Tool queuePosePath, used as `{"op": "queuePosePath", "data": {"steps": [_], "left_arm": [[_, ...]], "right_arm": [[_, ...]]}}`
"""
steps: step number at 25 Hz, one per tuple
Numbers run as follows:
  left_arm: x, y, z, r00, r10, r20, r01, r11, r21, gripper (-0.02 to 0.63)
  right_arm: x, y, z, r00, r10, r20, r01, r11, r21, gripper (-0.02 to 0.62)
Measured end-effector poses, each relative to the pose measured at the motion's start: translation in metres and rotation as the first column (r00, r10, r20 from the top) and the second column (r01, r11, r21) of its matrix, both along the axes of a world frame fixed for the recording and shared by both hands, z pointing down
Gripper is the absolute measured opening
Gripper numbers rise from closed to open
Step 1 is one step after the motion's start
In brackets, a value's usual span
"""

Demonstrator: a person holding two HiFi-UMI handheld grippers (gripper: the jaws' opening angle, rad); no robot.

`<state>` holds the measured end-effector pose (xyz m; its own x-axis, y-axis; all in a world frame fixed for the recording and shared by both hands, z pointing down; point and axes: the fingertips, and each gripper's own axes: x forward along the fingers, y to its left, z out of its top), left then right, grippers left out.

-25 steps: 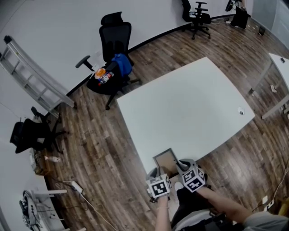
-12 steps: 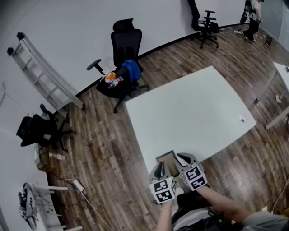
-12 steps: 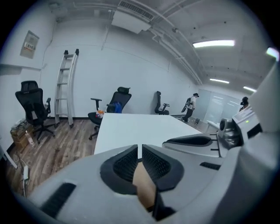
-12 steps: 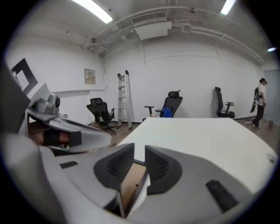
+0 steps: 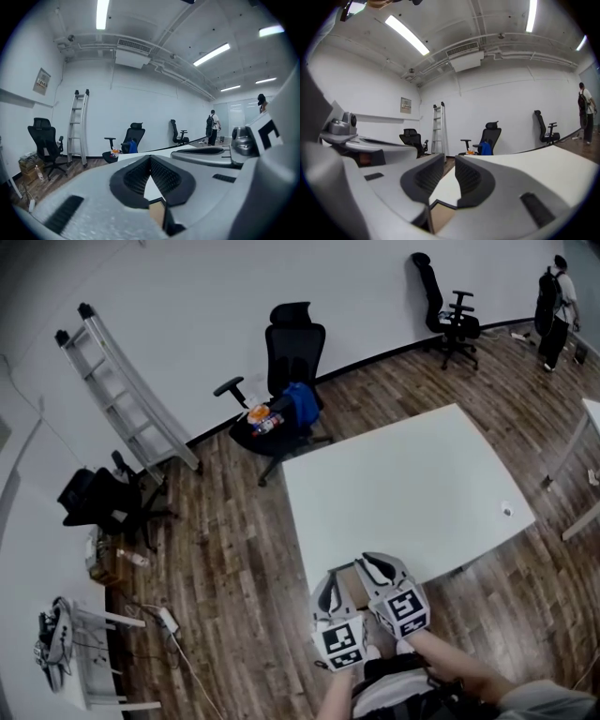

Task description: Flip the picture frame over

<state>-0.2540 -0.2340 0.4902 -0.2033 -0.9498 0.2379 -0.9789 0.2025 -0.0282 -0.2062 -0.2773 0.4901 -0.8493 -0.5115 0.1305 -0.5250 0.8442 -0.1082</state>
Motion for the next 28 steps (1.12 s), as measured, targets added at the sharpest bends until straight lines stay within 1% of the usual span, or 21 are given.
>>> {"op": "queuePosePath", "data": {"steps": [3,5,6,8,12,19,24,28], "left_arm": [[0.007,0.005,-0.013,1.000,-0.014,0.023,0.013,0.999,0.045,0.003],[0.012,0.010,-0.016,0.999,-0.016,0.038,0.015,0.999,0.041,0.003],[0.014,0.013,-0.017,0.999,-0.018,0.040,0.016,0.999,0.039,0.003],[0.017,0.017,-0.018,0.999,-0.023,0.032,0.022,0.999,0.041,0.003],[0.021,0.026,-0.020,0.999,-0.032,0.031,0.031,0.998,0.049,0.003],[0.026,0.037,-0.025,0.996,-0.036,0.079,0.033,0.999,0.043,0.003],[0.027,0.039,-0.022,0.996,-0.038,0.075,0.035,0.999,0.035,0.003],[0.023,0.040,-0.022,0.997,-0.038,0.067,0.035,0.999,0.034,0.003]], "right_arm": [[0.005,0.005,-0.011,1.000,-0.018,0.023,0.017,0.998,0.053,0.054],[0.008,0.011,-0.018,0.999,-0.028,0.041,0.026,0.998,0.052,0.032],[0.010,0.014,-0.021,0.998,-0.033,0.048,0.030,0.998,0.052,0.013],[0.013,0.019,-0.023,0.998,-0.044,0.050,0.041,0.997,0.066,-0.002],[0.015,0.030,-0.025,0.996,-0.064,0.054,0.060,0.996,0.068,-0.002],[0.014,0.043,-0.026,0.993,-0.101,0.053,0.096,0.991,0.092,-0.002],[0.014,0.045,-0.025,0.993,-0.105,0.050,0.100,0.991,0.089,-0.003],[0.011,0.048,-0.031,0.993,-0.098,0.064,0.094,0.994,0.059,-0.003]]}}
